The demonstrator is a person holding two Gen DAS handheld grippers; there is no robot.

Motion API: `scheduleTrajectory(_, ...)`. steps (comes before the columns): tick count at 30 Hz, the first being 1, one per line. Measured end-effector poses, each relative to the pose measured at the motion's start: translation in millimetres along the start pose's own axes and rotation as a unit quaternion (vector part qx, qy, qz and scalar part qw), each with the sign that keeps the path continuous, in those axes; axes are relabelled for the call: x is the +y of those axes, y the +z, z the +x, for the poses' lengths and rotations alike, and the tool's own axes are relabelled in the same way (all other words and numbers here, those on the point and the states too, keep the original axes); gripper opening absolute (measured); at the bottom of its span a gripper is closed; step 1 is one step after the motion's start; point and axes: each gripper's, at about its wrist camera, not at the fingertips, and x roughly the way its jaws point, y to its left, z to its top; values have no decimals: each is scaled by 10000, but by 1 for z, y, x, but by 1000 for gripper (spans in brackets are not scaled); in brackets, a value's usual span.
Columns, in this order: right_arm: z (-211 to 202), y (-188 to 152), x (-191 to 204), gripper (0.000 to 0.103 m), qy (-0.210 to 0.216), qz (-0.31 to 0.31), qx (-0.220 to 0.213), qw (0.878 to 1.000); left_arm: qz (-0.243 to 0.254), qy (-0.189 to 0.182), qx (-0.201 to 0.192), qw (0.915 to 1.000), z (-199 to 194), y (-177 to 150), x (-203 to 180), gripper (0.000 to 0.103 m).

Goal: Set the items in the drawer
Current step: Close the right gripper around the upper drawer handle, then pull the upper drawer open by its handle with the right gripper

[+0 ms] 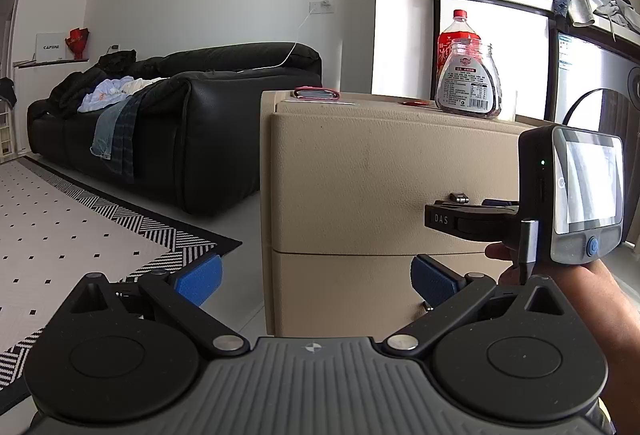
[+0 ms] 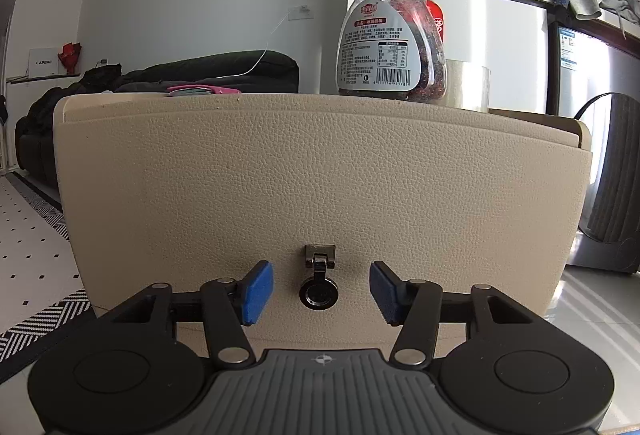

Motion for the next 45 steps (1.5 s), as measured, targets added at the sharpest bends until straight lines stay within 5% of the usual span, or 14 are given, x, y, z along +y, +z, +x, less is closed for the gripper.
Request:
scheduleTrajectory(26, 5, 3, 0, 18, -79, -5, -188, 9998, -167, 7, 65, 9998, 2, -3, 7, 103)
scheduleTrajectory(45, -3, -2, -4, 17, -14, 138, -216, 9997, -220, -1, 35, 9998, -3, 0, 9, 103)
